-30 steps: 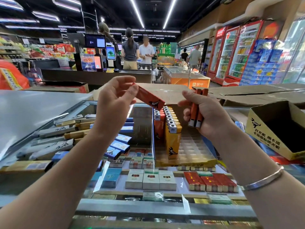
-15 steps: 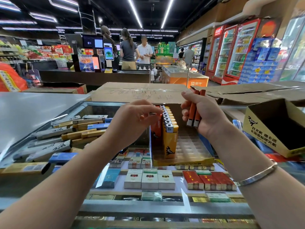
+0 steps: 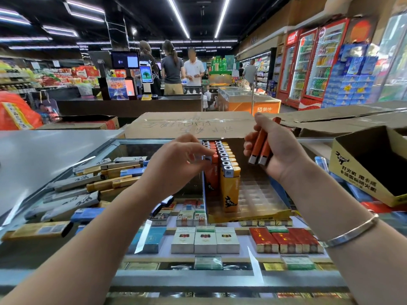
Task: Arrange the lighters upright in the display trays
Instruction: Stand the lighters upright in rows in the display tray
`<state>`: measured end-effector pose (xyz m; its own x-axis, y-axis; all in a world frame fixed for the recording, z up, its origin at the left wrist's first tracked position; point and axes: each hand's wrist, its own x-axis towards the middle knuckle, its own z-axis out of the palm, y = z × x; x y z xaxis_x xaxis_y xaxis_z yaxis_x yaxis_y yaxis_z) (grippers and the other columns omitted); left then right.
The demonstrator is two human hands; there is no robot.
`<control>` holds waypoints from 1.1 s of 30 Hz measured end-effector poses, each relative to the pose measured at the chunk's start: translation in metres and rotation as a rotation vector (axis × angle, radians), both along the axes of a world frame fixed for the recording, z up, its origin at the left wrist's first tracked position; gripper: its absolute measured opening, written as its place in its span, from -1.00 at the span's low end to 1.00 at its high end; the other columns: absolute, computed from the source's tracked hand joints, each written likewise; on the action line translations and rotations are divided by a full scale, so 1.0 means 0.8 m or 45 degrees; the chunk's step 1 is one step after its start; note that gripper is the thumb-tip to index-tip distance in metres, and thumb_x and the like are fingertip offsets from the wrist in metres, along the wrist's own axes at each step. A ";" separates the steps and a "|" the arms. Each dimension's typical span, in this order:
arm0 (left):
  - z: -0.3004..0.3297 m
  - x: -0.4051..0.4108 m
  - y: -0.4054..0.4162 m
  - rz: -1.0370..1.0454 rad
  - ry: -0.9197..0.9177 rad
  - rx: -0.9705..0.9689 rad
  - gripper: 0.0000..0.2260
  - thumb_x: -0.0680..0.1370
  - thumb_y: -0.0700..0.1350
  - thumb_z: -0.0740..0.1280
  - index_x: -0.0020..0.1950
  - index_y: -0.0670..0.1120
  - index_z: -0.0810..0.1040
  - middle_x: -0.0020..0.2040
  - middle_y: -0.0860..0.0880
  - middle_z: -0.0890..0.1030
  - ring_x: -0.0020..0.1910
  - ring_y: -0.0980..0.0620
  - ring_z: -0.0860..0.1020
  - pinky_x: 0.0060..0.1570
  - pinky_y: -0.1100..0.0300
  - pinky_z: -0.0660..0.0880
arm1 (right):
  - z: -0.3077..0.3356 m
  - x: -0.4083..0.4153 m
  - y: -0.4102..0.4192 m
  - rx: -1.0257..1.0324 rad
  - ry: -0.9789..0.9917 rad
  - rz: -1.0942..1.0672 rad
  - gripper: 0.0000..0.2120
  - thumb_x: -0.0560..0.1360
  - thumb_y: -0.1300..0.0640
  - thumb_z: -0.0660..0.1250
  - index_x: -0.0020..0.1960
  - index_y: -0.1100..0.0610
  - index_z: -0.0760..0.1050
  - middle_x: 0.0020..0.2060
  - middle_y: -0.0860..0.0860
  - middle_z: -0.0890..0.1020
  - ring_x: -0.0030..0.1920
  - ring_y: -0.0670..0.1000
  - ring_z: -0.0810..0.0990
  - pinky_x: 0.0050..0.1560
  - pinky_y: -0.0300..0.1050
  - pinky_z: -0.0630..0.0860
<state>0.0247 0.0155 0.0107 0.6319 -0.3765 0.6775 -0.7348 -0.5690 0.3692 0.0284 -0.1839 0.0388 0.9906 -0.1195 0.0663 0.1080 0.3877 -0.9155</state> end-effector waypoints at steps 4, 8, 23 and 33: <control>0.000 -0.001 -0.001 -0.012 0.078 -0.081 -0.80 0.42 -0.14 0.42 -0.01 0.09 0.59 -0.18 0.19 0.55 -0.24 0.19 0.52 -0.22 0.16 0.57 | 0.002 0.001 -0.002 0.056 0.023 -0.056 -0.75 0.54 -0.06 0.26 -0.07 0.14 0.42 -0.47 0.02 0.61 -0.29 0.01 0.59 -0.16 -0.06 0.51; -0.001 -0.005 -0.002 0.028 -0.005 -0.034 -0.85 0.43 -0.07 0.40 -0.01 0.05 0.61 -0.20 0.20 0.55 -0.25 0.16 0.54 -0.23 0.05 0.59 | 0.004 0.003 -0.004 -0.096 -0.006 -0.148 -0.73 0.55 -0.12 0.20 -0.07 0.10 0.42 -0.30 0.04 0.65 -0.08 0.04 0.58 0.04 0.05 0.43; 0.010 -0.018 -0.010 -0.042 -0.240 -0.237 -0.74 0.48 -0.09 0.36 0.16 -0.01 0.51 -0.17 0.16 0.54 -0.22 0.15 0.59 -0.22 0.26 0.58 | 0.012 -0.015 0.019 0.117 -0.215 0.364 -0.77 0.30 0.16 0.39 -0.14 0.23 0.40 -0.35 0.14 0.65 -0.26 0.10 0.69 -0.28 -0.10 0.62; 0.026 -0.023 -0.001 -0.236 0.230 -0.833 -0.92 0.49 -0.07 0.29 -0.04 0.00 0.51 -0.26 0.11 0.65 -0.29 0.17 0.59 -0.26 0.31 0.56 | 0.010 -0.017 0.016 -0.115 -0.145 0.249 -0.80 0.50 0.08 0.32 -0.08 0.21 0.41 -0.43 0.09 0.64 -0.44 0.02 0.63 -0.51 -0.25 0.52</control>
